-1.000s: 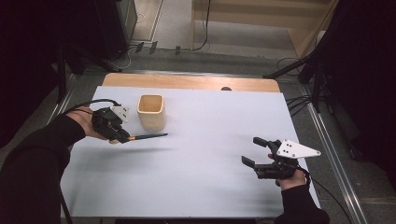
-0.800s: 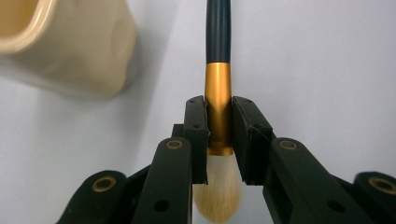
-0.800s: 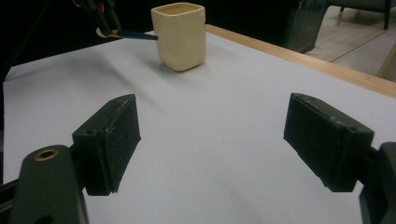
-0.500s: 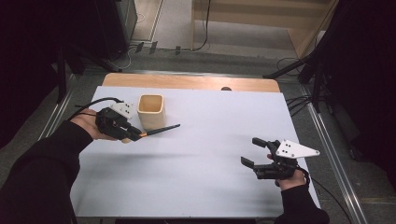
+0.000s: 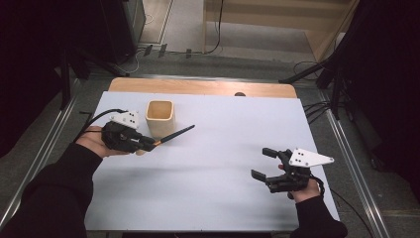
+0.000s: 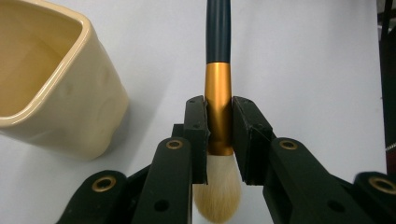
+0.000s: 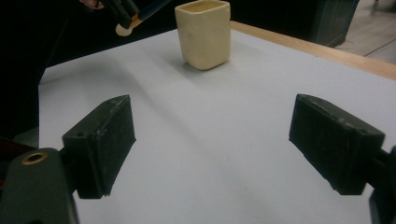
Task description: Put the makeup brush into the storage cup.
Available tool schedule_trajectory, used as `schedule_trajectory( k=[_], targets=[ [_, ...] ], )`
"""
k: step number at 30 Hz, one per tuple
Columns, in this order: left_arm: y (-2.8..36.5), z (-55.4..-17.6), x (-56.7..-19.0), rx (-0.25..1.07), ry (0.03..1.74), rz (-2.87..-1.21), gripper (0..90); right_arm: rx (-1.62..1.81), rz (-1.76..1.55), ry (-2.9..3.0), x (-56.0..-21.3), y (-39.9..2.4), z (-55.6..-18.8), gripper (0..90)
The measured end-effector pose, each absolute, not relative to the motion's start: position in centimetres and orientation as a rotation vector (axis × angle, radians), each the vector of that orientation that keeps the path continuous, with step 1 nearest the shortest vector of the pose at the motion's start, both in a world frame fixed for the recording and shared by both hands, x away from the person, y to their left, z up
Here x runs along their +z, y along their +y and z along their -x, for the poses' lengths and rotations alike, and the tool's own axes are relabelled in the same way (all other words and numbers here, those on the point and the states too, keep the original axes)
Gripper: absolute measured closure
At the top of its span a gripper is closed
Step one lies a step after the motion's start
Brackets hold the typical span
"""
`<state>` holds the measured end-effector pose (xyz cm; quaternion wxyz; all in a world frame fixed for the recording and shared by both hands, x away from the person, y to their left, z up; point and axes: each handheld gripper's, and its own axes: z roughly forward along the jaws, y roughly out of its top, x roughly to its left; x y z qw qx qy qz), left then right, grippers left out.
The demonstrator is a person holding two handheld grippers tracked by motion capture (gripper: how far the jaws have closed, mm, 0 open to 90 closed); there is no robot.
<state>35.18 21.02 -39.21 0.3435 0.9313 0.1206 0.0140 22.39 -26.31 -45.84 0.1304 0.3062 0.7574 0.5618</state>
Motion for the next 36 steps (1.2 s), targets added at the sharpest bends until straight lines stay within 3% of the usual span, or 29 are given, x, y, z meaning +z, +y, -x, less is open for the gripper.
schedule_trajectory(
  k=[16, 29, 36],
  targets=[
    [19.8, -32.1, -40.7, 0.012, 0.424, -2.297, 77.1, 1.654, -0.789, 2.327, -46.1, -24.0, -22.8, 14.4],
    [18.9, -29.9, -42.3, -0.036, 0.378, -2.286, 77.1, 1.583, -0.927, 2.296, -45.9, -22.3, -23.9, 17.4],
    [17.6, -29.1, -42.4, -0.068, 0.32, -2.322, 77.1, 1.623, -0.803, 2.353, -45.4, -21.8, -24.0, 14.5]
  ],
)
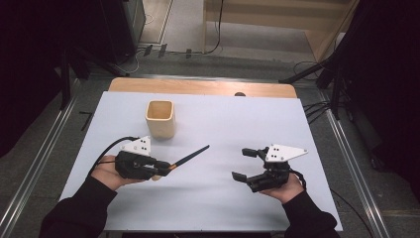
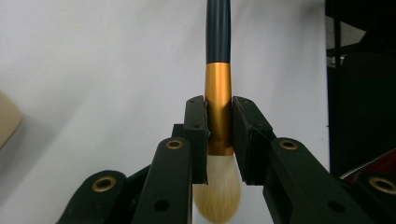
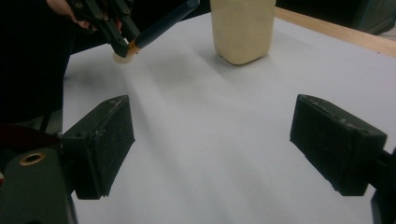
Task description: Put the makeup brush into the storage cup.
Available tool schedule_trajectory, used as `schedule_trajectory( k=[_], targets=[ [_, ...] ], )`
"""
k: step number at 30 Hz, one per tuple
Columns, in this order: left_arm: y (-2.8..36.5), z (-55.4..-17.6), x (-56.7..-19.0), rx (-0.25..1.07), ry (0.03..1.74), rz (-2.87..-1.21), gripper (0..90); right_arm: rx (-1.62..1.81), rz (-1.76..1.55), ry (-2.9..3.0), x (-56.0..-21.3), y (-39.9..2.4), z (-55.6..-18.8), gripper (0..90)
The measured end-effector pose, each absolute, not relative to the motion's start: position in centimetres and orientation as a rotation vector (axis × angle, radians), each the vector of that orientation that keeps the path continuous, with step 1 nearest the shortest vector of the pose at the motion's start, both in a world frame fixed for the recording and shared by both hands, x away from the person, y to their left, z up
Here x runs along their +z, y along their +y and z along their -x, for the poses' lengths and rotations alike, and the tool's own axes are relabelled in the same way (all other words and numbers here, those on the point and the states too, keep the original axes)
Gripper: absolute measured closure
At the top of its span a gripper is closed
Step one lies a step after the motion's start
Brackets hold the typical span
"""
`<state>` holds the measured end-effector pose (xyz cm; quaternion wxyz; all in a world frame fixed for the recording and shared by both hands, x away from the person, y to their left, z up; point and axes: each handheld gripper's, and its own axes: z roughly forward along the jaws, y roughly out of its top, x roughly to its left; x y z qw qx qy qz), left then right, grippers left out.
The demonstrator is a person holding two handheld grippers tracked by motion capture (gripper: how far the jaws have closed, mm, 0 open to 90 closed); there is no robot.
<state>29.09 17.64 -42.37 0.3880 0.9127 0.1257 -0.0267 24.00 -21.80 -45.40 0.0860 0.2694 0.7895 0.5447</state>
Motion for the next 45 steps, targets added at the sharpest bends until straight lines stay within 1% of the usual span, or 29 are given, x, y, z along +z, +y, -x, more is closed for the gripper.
schedule_trajectory(
  k=[7, 12, 15, 21, 26, 34, 36, 45],
  targets=[
    [16.2, -29.0, -42.1, -0.096, 0.288, -2.377, 77.1, 1.626, -0.779, 2.393, -45.3, -21.8, -24.3, 14.6],
    [15.0, -28.8, -41.4, -0.106, 0.212, -2.446, 77.1, 1.641, -0.74, 2.416, -44.7, -21.3, -24.6, 14.7],
    [14.6, -28.4, -40.8, -0.084, 0.16, -2.476, 77.1, 1.642, -0.726, 2.442, -44.6, -20.8, -24.8, 15.1],
    [13.8, -27.8, -40.6, -0.088, 0.084, -2.548, 77.1, 1.653, -0.67, 2.494, -44.5, -19.8, -25.0, 15.8],
    [13.3, -27.7, -40.7, -0.126, 0.072, -2.585, 77.1, 1.64, -0.615, 2.553, -44.5, -18.8, -25.1, 19.0],
    [12.7, -28.1, -40.7, -0.111, 0.02, -2.63, 77.1, 1.625, -0.571, 2.607, -44.6, -17.2, -25.6, 20.5],
    [12.4, -28.3, -40.8, -0.135, 0.01, -2.647, 77.1, 1.624, -0.568, 2.616, -44.7, -16.9, -25.6, 21.0],
    [11.6, -28.8, -40.5, -0.17, -0.046, -2.7, 77.1, 1.565, -0.572, 2.671, -45.3, -15.7, -25.8, 21.0]
  ],
)
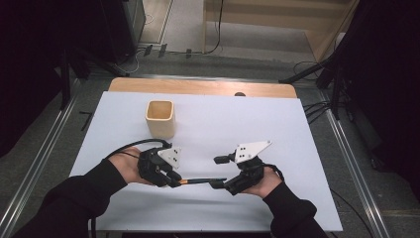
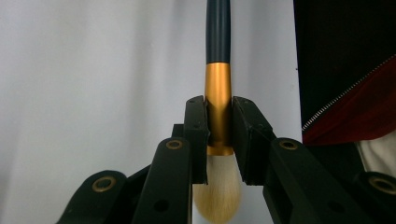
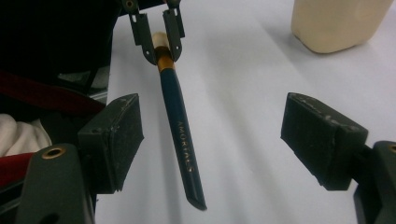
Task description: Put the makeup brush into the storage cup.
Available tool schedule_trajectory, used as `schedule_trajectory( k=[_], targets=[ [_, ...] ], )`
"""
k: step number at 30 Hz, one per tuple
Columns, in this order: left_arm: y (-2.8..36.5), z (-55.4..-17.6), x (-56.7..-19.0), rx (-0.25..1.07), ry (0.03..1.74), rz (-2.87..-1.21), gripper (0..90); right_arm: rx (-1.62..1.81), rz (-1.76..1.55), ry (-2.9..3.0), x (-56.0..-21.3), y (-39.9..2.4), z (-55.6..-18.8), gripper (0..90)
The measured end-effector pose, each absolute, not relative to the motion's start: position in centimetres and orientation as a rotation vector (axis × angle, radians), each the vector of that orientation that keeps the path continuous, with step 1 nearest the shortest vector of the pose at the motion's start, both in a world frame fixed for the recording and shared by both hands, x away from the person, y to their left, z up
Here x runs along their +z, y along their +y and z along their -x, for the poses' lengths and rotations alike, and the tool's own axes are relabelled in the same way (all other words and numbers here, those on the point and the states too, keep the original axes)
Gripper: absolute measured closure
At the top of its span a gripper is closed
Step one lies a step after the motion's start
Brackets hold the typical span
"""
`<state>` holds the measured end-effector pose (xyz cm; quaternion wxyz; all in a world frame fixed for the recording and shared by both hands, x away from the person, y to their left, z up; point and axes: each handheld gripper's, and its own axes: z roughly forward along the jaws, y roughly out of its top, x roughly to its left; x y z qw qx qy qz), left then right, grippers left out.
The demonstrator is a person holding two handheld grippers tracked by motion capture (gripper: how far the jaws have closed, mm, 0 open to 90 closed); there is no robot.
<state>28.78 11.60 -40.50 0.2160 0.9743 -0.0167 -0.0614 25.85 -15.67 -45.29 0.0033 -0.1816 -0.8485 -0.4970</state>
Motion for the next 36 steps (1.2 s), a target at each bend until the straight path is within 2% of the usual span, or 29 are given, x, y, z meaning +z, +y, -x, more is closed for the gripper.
schedule_trajectory(
  k=[7, 9, 17, 18, 20, 27, 36],
  targets=[
    [11.0, -29.1, -40.0, -0.176, -0.089, -2.739, 77.1, -1.514, 0.539, -2.665, -45.8, -14.6, -25.9, 15.5],
    [11.0, -29.1, -40.0, -0.175, -0.126, -2.743, 77.1, -1.497, 0.532, -2.665, -45.9, -14.3, -25.9, 16.8],
    [10.6, -29.5, -39.8, -0.199, -0.18, -2.784, 77.1, -1.441, 0.439, -2.682, -46.4, -12.9, -25.7, 37.6],
    [10.6, -29.5, -39.8, -0.199, -0.18, -2.784, 77.1, -1.441, 0.439, -2.682, -46.4, -12.9, -25.7, 37.6],
    [10.4, -29.6, -39.8, -0.243, -0.212, -2.798, 77.1, -1.437, 0.431, -2.696, -46.4, -12.4, -25.6, 44.4],
    [10.1, -29.9, -39.6, -0.255, -0.228, -2.819, 77.1, -1.376, 0.44, -2.681, -46.8, -11.7, -25.9, 53.4],
    [9.6, -30.0, -39.6, -0.236, -0.255, -2.833, 77.1, -1.351, 0.404, -2.686, -46.9, -11.3, -25.7, 70.9]
  ],
)
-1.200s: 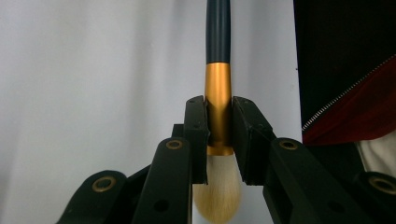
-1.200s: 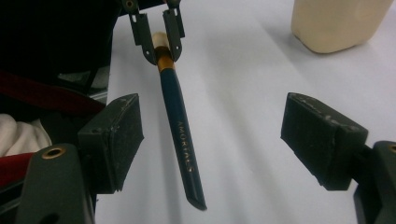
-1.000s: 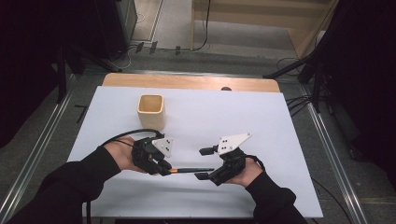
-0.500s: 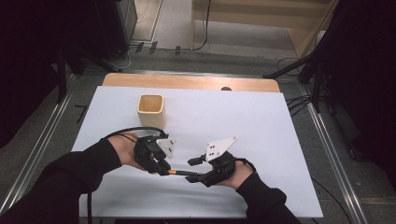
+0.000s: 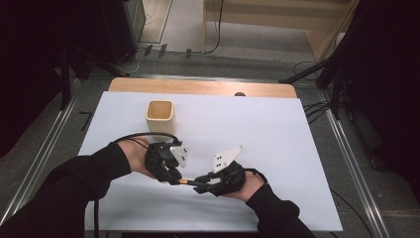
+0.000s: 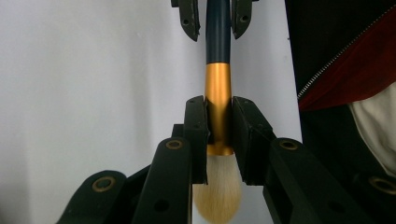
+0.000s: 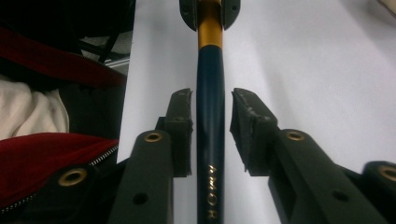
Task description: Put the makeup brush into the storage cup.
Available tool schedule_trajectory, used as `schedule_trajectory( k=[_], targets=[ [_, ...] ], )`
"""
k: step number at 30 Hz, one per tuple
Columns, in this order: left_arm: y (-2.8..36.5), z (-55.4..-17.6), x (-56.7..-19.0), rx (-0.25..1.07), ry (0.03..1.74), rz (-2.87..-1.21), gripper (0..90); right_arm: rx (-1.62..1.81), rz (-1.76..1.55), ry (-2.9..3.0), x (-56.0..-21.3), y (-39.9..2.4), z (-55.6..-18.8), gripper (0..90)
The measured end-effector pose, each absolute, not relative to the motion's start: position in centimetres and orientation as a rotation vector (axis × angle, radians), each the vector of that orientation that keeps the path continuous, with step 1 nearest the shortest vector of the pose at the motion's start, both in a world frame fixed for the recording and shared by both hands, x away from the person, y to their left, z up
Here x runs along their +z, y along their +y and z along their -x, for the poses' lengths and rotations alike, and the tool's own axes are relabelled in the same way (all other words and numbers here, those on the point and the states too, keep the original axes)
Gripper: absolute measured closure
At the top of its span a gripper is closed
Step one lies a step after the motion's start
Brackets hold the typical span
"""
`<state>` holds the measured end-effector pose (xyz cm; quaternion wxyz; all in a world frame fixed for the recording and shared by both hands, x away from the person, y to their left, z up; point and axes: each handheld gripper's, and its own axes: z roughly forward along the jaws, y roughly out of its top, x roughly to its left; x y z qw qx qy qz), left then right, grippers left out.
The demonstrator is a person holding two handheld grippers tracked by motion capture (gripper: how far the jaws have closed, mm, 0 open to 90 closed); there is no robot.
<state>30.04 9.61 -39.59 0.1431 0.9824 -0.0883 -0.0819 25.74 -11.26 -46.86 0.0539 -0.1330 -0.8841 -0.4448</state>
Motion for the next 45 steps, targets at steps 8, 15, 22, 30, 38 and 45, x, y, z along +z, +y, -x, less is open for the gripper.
schedule_trajectory(
  k=[8, 15, 22, 30, 38, 45],
  targets=[
    [9.3, -30.2, -39.8, -0.236, -0.259, -2.84, 77.1, -1.329, 0.414, -2.692, -46.9, -11.2, -25.8, 77.9],
    [9.4, -30.4, -39.8, -0.241, -0.242, -2.835, 76.6, -1.325, 0.436, -2.687, -46.7, -11.3, -26.0, 79.1],
    [9.4, -30.6, -39.9, -0.249, -0.217, -2.828, 75.7, -1.33, 0.455, -2.684, -46.6, -11.4, -26.0, 79.3],
    [9.4, -30.7, -39.8, -0.241, -0.221, -2.825, 72.9, -1.332, 0.449, -2.678, -46.5, -11.5, -26.1, 79.3],
    [9.6, -31.0, -39.7, -0.259, -0.174, -2.816, 57.7, -1.333, 0.453, -2.684, -46.5, -11.7, -26.1, 79.3],
    [10.4, -31.6, -39.5, -0.268, -0.09, -2.741, 39.8, -1.336, 0.455, -2.688, -46.5, -11.9, -26.2, 79.3]
  ],
)
